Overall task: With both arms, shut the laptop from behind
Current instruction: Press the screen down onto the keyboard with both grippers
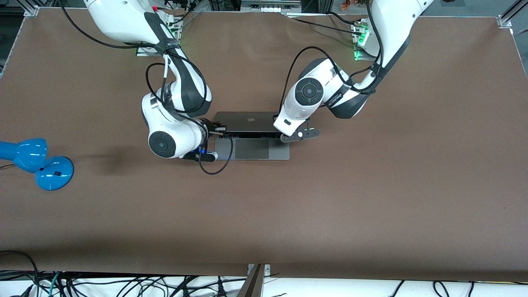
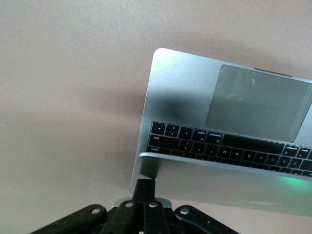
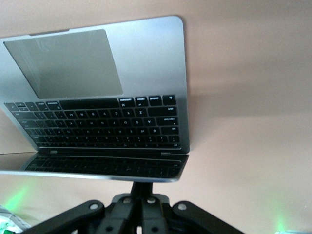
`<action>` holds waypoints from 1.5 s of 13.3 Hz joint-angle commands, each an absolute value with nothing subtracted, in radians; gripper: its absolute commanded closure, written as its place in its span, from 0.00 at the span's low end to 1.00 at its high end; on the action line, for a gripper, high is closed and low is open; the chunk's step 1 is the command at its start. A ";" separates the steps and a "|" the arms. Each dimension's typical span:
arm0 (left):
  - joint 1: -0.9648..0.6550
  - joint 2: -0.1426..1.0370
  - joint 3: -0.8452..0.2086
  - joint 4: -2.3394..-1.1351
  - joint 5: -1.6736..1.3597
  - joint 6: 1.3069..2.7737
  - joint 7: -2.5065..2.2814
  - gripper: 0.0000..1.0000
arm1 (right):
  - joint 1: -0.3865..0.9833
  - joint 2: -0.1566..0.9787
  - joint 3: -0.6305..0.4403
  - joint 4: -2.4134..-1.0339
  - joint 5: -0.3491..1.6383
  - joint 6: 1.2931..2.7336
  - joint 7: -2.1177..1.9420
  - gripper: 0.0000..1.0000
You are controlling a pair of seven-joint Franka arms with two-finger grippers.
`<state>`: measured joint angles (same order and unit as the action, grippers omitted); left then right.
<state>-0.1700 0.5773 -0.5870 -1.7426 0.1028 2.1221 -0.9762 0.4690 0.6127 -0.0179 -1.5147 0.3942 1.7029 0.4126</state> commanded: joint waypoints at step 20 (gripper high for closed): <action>-0.192 0.727 -0.569 -1.635 0.230 2.192 -1.052 1.00 | 0.472 0.696 -0.048 -1.486 0.362 1.848 0.324 1.00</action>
